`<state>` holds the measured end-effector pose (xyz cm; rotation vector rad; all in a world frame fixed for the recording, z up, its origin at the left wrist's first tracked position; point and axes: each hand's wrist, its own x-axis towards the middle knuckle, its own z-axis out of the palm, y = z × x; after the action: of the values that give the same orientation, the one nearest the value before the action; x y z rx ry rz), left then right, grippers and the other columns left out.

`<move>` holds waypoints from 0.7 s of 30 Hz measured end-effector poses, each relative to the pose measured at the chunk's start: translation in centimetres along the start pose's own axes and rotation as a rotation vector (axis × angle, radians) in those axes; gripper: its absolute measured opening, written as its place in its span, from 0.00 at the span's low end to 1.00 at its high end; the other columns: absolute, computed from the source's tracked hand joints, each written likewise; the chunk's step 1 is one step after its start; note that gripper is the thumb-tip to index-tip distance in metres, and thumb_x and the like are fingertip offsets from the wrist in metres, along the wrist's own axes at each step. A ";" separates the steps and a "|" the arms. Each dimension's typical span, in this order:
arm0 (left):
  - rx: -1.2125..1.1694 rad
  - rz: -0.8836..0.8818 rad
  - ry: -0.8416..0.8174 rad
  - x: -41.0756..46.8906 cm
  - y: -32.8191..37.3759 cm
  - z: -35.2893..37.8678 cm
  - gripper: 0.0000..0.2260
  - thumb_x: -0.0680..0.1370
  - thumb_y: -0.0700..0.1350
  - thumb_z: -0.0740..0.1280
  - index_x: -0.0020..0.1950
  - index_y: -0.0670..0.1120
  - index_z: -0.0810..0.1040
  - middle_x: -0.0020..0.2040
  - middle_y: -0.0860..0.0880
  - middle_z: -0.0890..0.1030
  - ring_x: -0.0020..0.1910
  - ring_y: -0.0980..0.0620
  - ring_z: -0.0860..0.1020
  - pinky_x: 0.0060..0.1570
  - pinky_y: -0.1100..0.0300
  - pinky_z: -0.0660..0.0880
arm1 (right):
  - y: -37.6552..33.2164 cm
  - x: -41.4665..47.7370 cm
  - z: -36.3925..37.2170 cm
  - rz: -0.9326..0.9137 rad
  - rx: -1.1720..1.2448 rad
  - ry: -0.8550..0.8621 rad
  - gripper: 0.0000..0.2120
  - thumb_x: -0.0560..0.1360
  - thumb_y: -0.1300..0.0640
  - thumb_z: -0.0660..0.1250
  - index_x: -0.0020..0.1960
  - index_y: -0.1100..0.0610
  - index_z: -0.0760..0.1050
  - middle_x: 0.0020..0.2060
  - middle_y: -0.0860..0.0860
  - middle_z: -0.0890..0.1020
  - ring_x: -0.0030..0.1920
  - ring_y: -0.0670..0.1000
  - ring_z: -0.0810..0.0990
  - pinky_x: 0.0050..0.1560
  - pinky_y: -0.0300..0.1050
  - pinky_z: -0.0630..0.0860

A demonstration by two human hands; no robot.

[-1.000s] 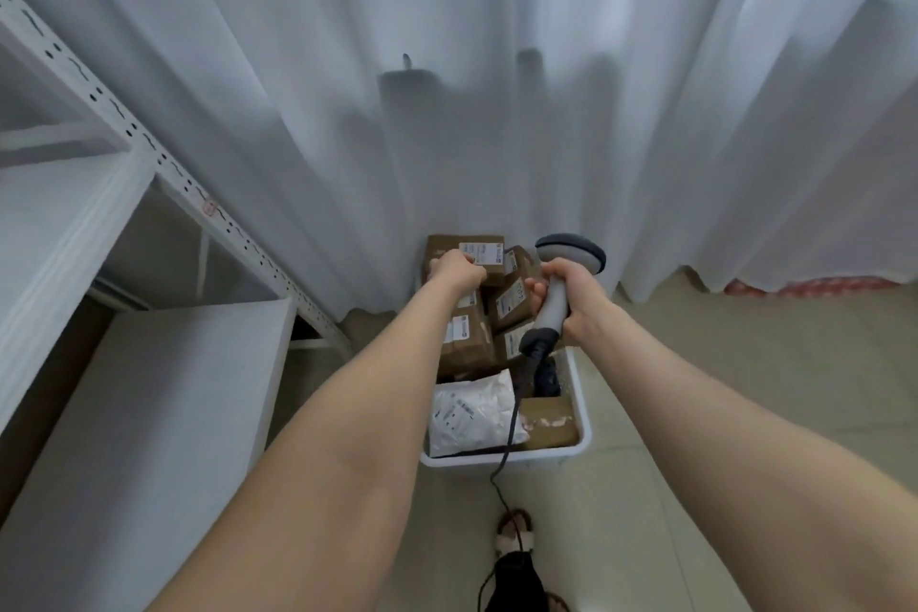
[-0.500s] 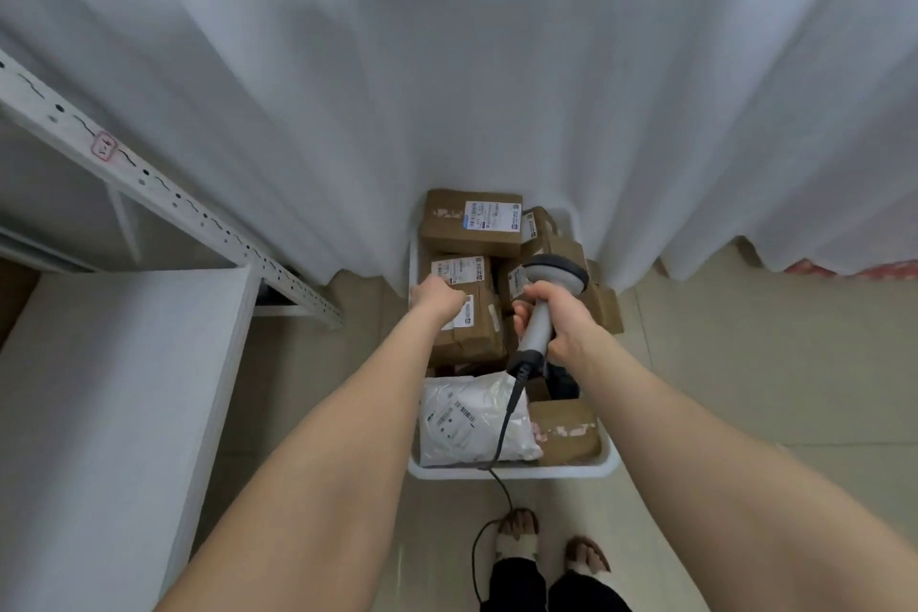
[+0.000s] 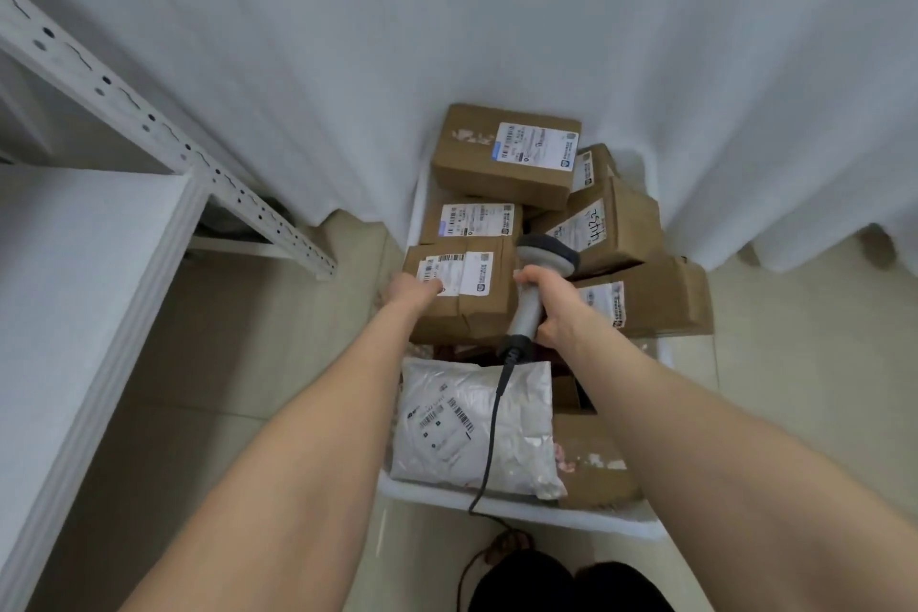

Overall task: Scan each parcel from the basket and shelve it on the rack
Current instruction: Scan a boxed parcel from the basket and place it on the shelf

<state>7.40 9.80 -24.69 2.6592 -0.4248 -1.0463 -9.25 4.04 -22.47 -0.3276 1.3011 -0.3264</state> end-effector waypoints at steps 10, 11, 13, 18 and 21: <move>-0.227 -0.101 -0.026 -0.1 -1.1 -0.3 0.29 0.73 0.55 0.71 0.69 0.42 0.70 0.68 0.42 0.71 0.63 0.42 0.73 0.62 0.50 0.73 | 0.2 0.2 -0.3 -0.004 -0.075 0.035 0.21 0.71 0.62 0.69 0.63 0.60 0.72 0.57 0.60 0.80 0.57 0.60 0.79 0.61 0.58 0.76; -0.258 -0.094 -0.007 -0.9 -0.6 -0.9 0.29 0.73 0.54 0.71 0.69 0.42 0.70 0.68 0.42 0.71 0.63 0.42 0.73 0.62 0.50 0.73 | -0.3 -0.7 -0.3 -0.018 -0.068 0.048 0.21 0.71 0.62 0.69 0.63 0.60 0.72 0.57 0.59 0.80 0.57 0.59 0.79 0.61 0.58 0.76; -0.346 -0.076 0.033 -2.8 0.8 -2.6 0.28 0.73 0.52 0.71 0.70 0.43 0.68 0.67 0.42 0.71 0.63 0.42 0.73 0.61 0.49 0.73 | -1.5 -2.9 -0.3 -0.049 -0.037 0.055 0.20 0.72 0.62 0.69 0.63 0.60 0.72 0.54 0.59 0.81 0.54 0.59 0.80 0.58 0.57 0.78; -0.549 -0.012 0.009 -8.0 4.6 -8.9 0.25 0.74 0.49 0.70 0.67 0.40 0.68 0.63 0.43 0.76 0.59 0.43 0.76 0.60 0.47 0.75 | -5.3 -10.6 0.5 -0.088 0.047 0.056 0.19 0.73 0.63 0.69 0.63 0.61 0.73 0.57 0.59 0.81 0.57 0.60 0.80 0.61 0.59 0.77; -0.567 0.055 0.036 -12.1 7.1 -13.1 0.26 0.74 0.52 0.69 0.68 0.42 0.70 0.63 0.44 0.77 0.60 0.43 0.76 0.61 0.47 0.74 | -7.6 -15.8 1.4 -0.111 0.085 0.079 0.20 0.73 0.62 0.70 0.64 0.61 0.73 0.56 0.59 0.82 0.56 0.60 0.81 0.60 0.60 0.77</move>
<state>6.80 9.21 -5.57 2.1450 -0.1582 -0.9307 -11.98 3.74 -5.10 -0.3182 1.3449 -0.4911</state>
